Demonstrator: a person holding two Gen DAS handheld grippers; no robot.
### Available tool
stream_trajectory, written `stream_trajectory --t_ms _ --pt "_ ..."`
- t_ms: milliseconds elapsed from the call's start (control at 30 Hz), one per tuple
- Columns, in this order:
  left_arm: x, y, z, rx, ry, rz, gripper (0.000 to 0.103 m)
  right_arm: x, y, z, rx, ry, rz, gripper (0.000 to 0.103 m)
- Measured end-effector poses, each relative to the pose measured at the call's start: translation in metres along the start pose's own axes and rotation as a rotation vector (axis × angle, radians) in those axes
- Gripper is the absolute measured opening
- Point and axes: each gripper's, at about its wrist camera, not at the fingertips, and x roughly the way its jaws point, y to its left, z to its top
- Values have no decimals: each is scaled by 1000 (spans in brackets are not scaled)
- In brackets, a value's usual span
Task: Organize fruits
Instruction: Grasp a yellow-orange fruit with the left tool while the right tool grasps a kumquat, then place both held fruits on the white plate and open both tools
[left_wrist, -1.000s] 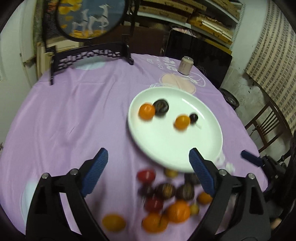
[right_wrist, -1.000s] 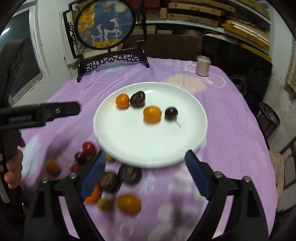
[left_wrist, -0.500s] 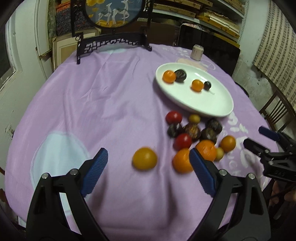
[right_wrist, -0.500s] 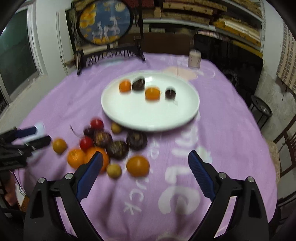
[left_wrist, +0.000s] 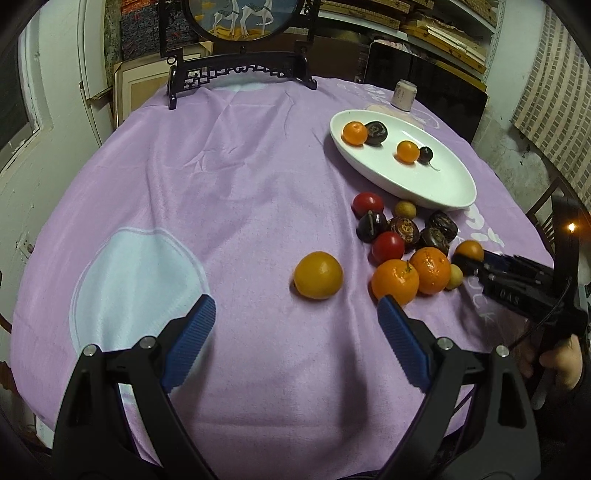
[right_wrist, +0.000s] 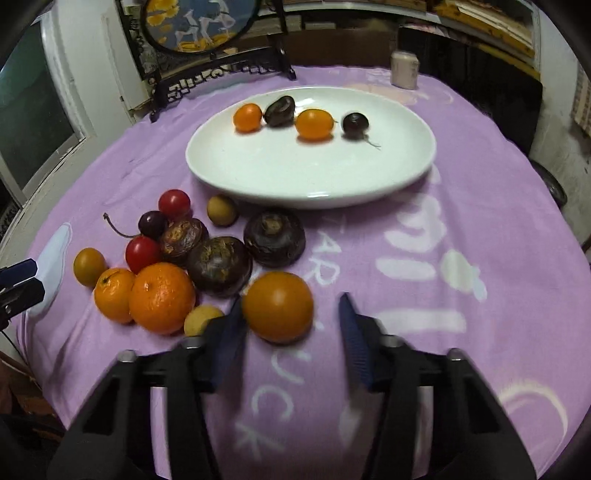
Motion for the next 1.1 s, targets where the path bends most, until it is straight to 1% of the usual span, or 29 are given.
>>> stream_trajectory --t_ms 67,133,333,400,433,467,500,533,567,600,667,733,867,1100 --pt "3 -1 1 7 4 11 91 -8 -2 -1 21 -9 20 36" --pt "10 -1 2 13 9 29 91 -15 0 -2 8 -18 -6 36" --pt "40 -5 8 23 41 30 90 -32 -7 -10 44 -13 7 36" --pt "49 -7 12 21 39 27 80 -35 -8 -12 52 -16 15 36" --pt "55 -8 13 23 51 20 67 -37 -8 -12 56 -18 19 36" --pt "61 -9 14 23 69 7 57 -38 -8 -13 57 -18 24 36" --pt "64 -10 15 26 66 8 58 -39 -7 -13 57 -20 28 36" --pt "64 -12 16 38 53 22 49 -40 -6 -13 57 -21 32 36" --pt "65 -14 16 46 55 25 39 -41 -5 -14 55 -23 33 36" --pt "64 -15 16 43 54 9 37 -43 -4 -14 52 -27 36 36" --pt "59 -16 16 31 62 -19 37 -47 -2 -14 46 -38 38 36" --pt "52 -19 14 37 51 -15 37 -50 -2 -14 45 -46 43 36" --pt "35 -22 16 28 33 -41 37 -52 -2 -12 41 -54 51 36" --pt "14 -33 36 52 -2 -103 37 -53 -7 -8 52 -62 59 36"
